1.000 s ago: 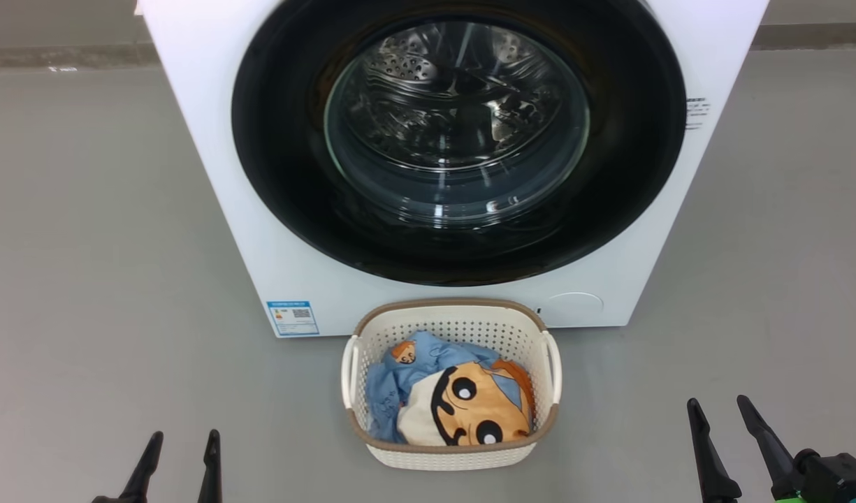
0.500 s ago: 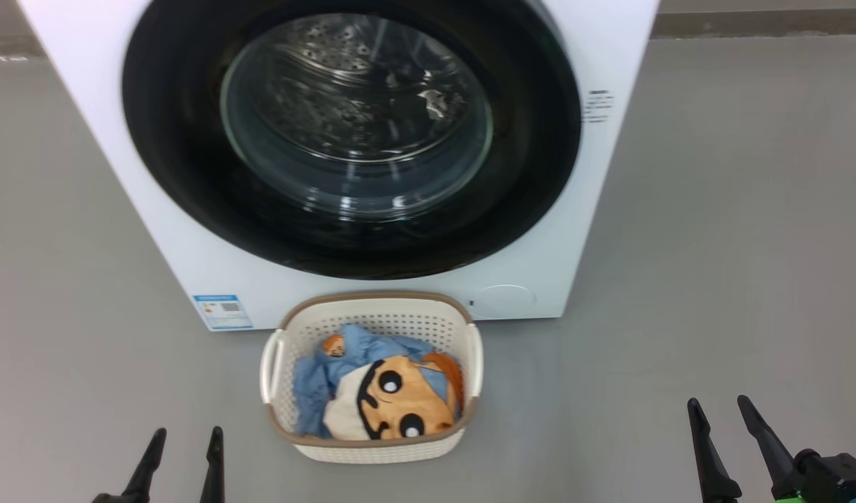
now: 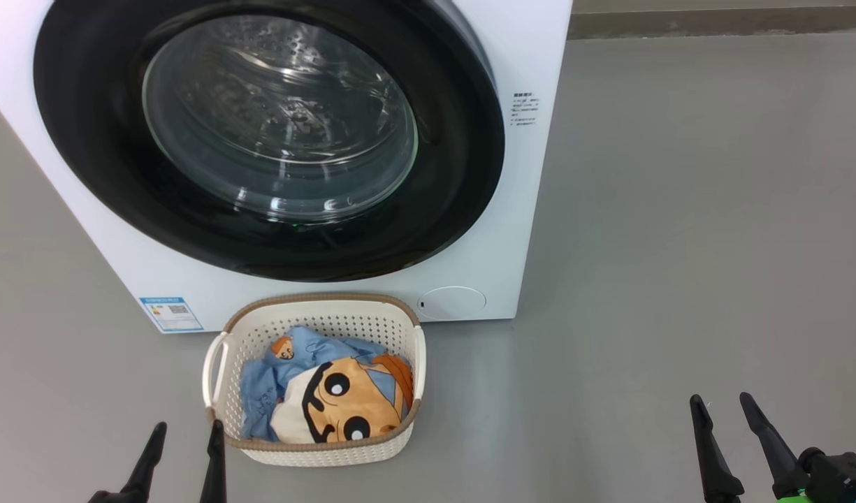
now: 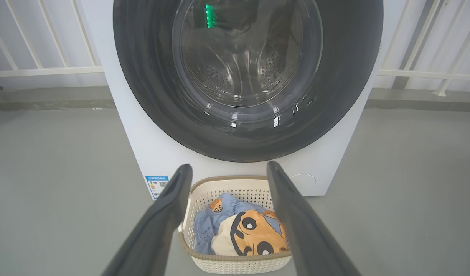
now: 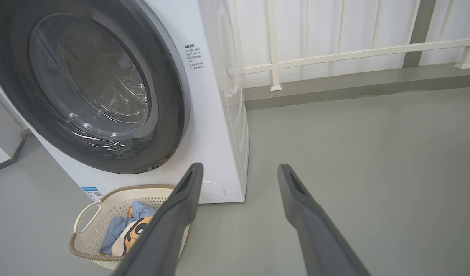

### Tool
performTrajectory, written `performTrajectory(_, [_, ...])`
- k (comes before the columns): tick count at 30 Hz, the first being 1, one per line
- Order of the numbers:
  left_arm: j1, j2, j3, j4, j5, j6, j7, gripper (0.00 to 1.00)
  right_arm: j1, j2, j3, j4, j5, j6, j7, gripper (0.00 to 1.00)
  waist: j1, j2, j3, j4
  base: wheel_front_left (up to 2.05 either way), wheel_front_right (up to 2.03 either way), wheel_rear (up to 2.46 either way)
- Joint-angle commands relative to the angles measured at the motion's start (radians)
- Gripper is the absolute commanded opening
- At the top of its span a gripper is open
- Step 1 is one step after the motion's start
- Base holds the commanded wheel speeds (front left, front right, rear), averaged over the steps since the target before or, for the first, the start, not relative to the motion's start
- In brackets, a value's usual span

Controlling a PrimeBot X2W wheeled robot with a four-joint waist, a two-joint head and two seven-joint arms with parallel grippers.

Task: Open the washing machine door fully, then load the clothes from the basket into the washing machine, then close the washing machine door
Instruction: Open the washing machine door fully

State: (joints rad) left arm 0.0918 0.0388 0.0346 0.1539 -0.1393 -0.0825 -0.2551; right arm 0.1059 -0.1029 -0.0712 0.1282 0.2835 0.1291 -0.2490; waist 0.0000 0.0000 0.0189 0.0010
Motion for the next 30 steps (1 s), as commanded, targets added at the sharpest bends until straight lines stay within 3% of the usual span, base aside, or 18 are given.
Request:
performTrajectory(1, [-0.036,0.011,0.03,-0.019,-0.002,0.004,-0.007,1.0,-0.025,-0.009,0.024,-0.032,0.007,0.002,-0.013,1.0,0.0,0.0,0.0,-0.001,0.11,0.11,-0.22])
performTrajectory(9, [-0.028,0.011,0.026,-0.016,-0.016,0.007,-0.007,1.0,-0.024,-0.001,0.023,-0.039,0.011,0.002,-0.013,1.0,0.0,0.0,-0.008,-0.005,0.0,0.0,-0.01])
performTrajectory(10, [-0.027,0.011,0.026,-0.016,-0.016,0.007,-0.007,1.0,-0.024,-0.001,0.025,-0.04,0.011,0.002,-0.013,0.83,0.0,0.0,-0.009,-0.005,0.0,0.0,0.0])
performTrajectory(12, [-0.025,0.011,0.027,-0.014,-0.016,0.007,-0.007,1.0,-0.023,-0.005,0.037,-0.049,0.014,0.002,-0.013,0.0,0.0,0.0,-0.012,-0.004,0.0,0.0,0.0])
performTrajectory(17, [-0.024,0.011,0.029,-0.016,-0.016,0.006,-0.007,1.0,-0.02,-0.004,0.043,-0.06,0.043,0.002,-0.013,0.0,0.0,0.0,-0.013,-0.004,0.0,0.0,0.0])
performTrajectory(20, [-0.022,0.011,0.03,-0.016,-0.019,0.007,-0.007,1.0,-0.023,0.014,0.022,-0.062,0.128,0.002,-0.013,0.0,0.0,0.0,-0.013,-0.005,0.0,0.0,0.0])
performTrajectory(30, [-0.006,0.011,0.023,-0.019,-0.038,0.012,-0.007,1.0,-0.052,0.046,-0.045,0.002,0.749,0.002,-0.013,0.0,0.0,0.0,-0.017,-0.005,0.0,0.0,0.0])
